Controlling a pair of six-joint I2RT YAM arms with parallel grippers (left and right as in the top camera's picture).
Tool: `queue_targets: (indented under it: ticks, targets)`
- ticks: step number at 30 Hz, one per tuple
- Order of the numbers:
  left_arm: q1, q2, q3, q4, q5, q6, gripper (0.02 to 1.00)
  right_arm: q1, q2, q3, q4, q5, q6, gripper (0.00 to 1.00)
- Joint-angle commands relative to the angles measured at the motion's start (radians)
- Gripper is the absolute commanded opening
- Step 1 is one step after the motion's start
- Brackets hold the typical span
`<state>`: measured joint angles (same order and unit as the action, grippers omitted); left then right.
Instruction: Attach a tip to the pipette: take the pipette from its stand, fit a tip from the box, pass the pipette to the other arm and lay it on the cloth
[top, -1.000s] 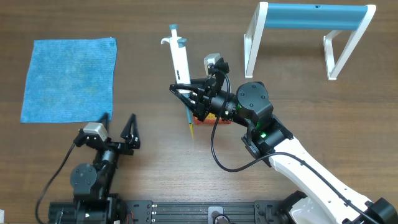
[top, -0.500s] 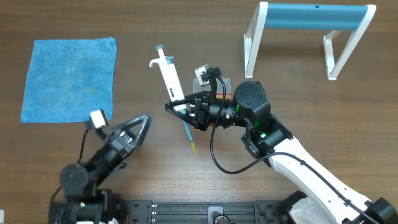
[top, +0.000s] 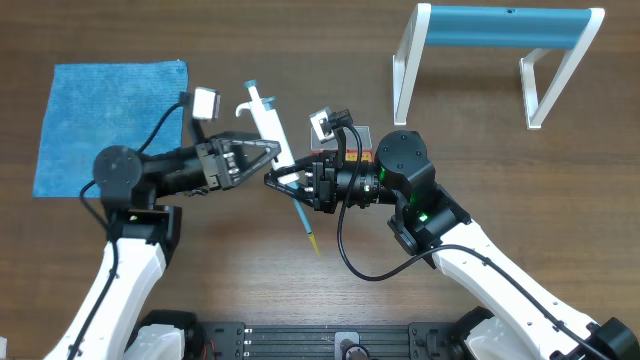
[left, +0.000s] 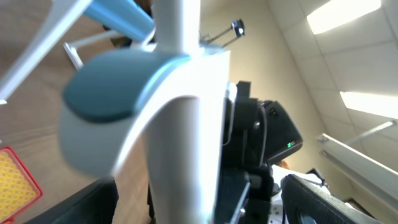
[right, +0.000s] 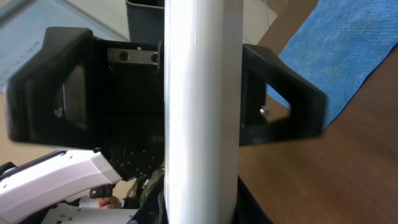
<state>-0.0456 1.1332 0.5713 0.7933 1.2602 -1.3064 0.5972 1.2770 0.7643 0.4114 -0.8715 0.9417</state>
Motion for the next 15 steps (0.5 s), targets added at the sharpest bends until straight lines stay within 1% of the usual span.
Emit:
queue_targets:
  ticks: [1, 3, 4, 5, 7, 8, 9, 10, 11, 13, 15]
  targets:
    - [-0.04, 0.03, 0.026, 0.042, -0.007, 0.002, 0.853, 0.002, -0.004, 0.017, 0.009, -0.017, 0.008, 0.082]
    - [-0.04, 0.03, 0.026, 0.042, -0.012, 0.003, 0.851, 0.002, -0.004, 0.017, 0.009, -0.016, 0.008, 0.082]
    - [-0.04, 0.03, 0.026, 0.042, -0.011, 0.003, 0.768, 0.002, -0.004, 0.017, 0.009, -0.017, 0.008, 0.08]
    - [-0.04, 0.03, 0.026, 0.042, -0.011, 0.003, 0.652, 0.002, -0.004, 0.017, 0.009, -0.017, 0.008, 0.075]
    - [-0.04, 0.03, 0.026, 0.043, -0.028, 0.007, 0.645, 0.002, -0.004, 0.017, 0.009, -0.017, 0.008, 0.08]
    - [-0.04, 0.031, 0.026, 0.054, -0.041, 0.015, 0.485, 0.002, -0.004, 0.017, 0.009, -0.017, 0.008, 0.082]
    - [-0.04, 0.031, 0.026, 0.061, -0.056, 0.015, 0.268, 0.002, -0.004, 0.017, 0.009, -0.021, 0.008, 0.08]
    - [-0.04, 0.031, 0.026, 0.063, -0.072, 0.015, 0.202, 0.002, -0.004, 0.017, 0.009, -0.03, 0.008, 0.08]
    - [-0.04, 0.031, 0.026, 0.065, -0.087, 0.022, 0.202, 0.002, -0.004, 0.017, 0.009, -0.04, 0.008, 0.08]
    - [-0.04, 0.031, 0.026, 0.065, -0.114, 0.032, 0.029, 0.002, -0.004, 0.017, 0.009, -0.04, 0.008, 0.082]
    - [-0.04, 0.031, 0.026, 0.066, -0.128, 0.032, 0.027, 0.002, -0.004, 0.017, 0.009, -0.04, 0.008, 0.08]
